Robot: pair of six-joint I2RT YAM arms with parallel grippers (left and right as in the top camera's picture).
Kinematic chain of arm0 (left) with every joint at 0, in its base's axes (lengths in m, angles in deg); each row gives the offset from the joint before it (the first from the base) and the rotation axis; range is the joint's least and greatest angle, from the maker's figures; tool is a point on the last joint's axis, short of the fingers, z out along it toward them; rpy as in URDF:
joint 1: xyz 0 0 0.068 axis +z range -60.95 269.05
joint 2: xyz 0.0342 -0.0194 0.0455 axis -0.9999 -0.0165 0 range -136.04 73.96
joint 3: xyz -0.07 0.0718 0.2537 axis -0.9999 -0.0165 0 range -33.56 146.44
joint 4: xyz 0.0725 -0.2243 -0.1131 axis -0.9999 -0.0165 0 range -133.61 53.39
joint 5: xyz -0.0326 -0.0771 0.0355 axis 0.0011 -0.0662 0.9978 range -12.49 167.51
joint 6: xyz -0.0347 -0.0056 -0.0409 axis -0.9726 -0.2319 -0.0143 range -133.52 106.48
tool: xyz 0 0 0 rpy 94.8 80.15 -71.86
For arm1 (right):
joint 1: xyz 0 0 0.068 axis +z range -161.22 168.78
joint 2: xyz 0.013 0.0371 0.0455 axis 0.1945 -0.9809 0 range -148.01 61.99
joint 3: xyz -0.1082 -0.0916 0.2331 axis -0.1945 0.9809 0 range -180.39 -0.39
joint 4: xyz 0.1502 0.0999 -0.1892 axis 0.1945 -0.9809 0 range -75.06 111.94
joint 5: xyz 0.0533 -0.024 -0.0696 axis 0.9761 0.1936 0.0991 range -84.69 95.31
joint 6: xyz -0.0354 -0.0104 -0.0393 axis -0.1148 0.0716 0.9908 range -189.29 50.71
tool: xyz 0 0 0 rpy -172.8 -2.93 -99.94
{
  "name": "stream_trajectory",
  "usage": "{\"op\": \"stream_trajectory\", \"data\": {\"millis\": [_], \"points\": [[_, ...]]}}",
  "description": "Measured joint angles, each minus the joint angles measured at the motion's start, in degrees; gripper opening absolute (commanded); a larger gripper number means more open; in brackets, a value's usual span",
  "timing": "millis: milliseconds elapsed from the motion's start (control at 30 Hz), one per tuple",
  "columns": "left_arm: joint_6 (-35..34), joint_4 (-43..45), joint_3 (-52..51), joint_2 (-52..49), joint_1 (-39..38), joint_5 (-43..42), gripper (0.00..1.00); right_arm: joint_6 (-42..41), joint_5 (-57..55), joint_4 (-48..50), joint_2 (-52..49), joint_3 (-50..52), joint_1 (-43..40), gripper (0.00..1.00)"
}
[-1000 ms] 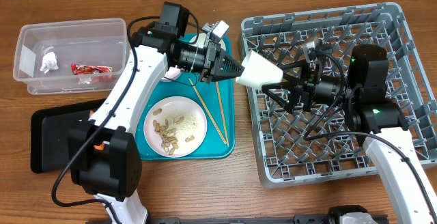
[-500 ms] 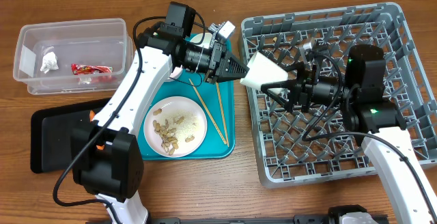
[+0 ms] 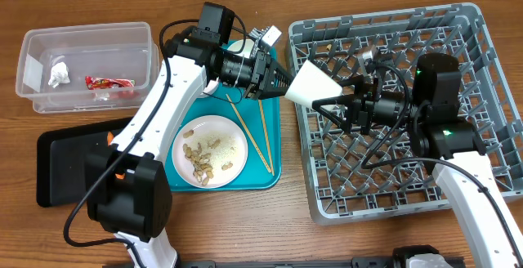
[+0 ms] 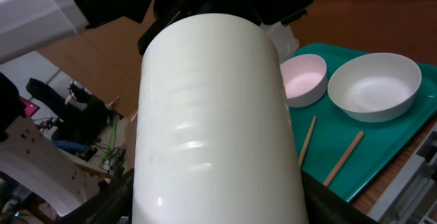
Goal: Sort waste into correct bins and load items into the dishwasher
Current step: 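Carry the cup with the right gripper and set it in the rack's right side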
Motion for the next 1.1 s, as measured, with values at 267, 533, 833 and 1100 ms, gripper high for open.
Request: {"op": "stream_trajectory", "data": {"millis": [267, 533, 833, 1100], "points": [[0.28, -3.15, 0.00, 0.00, 0.90, 7.02, 0.17, -0.44, -4.98, -3.78, 0.00, 0.00, 0.04, 0.48], [2.43, -11.80, 0.00, 0.02, 7.26, 25.90, 0.17, -1.07, -16.98, -18.21, 0.00, -1.77, -4.15, 0.37], [3.26, -19.10, 0.00, 7.04, 16.70, 52.89, 0.16, -1.25, -34.80, -43.36, 0.11, -16.35, -19.54, 0.37], [3.28, -20.00, 0.00, 13.11, 18.03, 63.82, 0.16, -3.63, -50.62, -52.81, -0.57, -17.46, -32.50, 0.37]]}}
